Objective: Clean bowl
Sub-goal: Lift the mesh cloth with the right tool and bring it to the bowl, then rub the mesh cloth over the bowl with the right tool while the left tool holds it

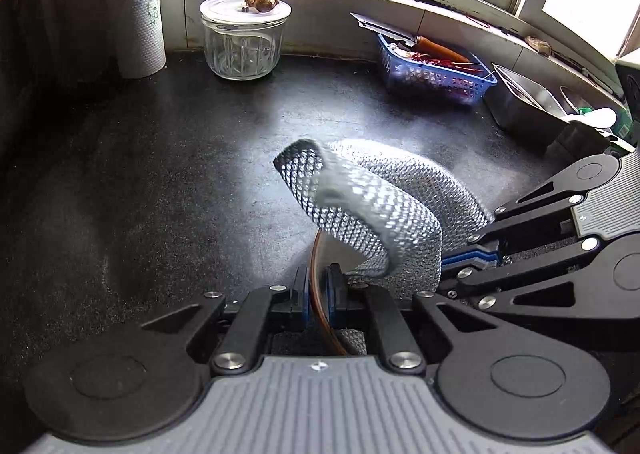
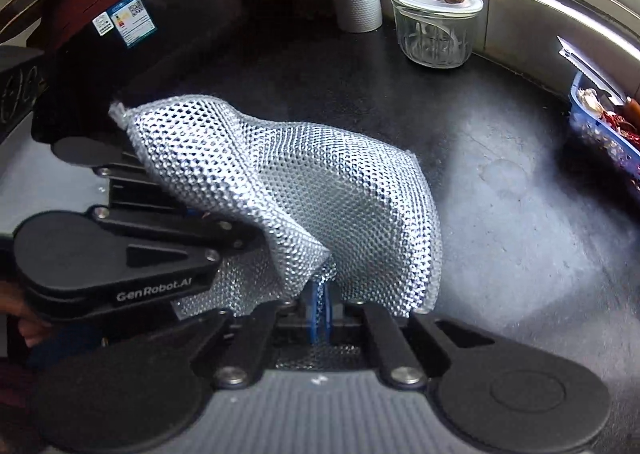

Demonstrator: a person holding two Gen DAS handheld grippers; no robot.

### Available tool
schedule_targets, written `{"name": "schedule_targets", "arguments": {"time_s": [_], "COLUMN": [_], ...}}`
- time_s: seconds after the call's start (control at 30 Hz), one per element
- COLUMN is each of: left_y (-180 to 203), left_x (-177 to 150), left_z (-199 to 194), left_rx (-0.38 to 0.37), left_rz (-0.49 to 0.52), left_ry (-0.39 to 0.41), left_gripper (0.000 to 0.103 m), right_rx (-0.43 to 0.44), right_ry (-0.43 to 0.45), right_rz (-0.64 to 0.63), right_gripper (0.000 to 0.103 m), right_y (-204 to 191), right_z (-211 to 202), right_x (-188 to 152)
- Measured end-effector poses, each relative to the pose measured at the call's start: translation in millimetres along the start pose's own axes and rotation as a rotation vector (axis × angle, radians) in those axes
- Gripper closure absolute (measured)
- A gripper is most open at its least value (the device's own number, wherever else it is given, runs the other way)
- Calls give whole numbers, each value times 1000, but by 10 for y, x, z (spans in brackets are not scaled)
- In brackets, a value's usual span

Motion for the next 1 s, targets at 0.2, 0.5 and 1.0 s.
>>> {"name": "schedule_targets", "arguments": {"time_s": [0.2, 0.5, 1.0], "left_y": [23, 55, 170], "left_x": [5, -19, 28], "left_z": [-13, -6, -41], "left_rx": [-2, -32, 11], "left_rz": [27, 46, 31], "left_ry": [6, -4, 23], "left_gripper": [96, 96, 95], "right_rx": [-35, -84, -72], "right_ry": [10, -20, -131], "right_rz": [-185, -337, -102], "right_gripper": [91, 78, 95], "right_y": [-211, -278, -116], "right_z": [-80, 115, 178], "right_x": [-69, 26, -61]}}
Point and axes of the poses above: each gripper's, at about its wrist camera, not at the fingertips, and z roughly the way its jaws point, y to its right, x to its top, the point moved 2 cm from there along z, roughly the way its jaws point, and after that the axes turned 15 degrees about x, right-handed, at the moved point
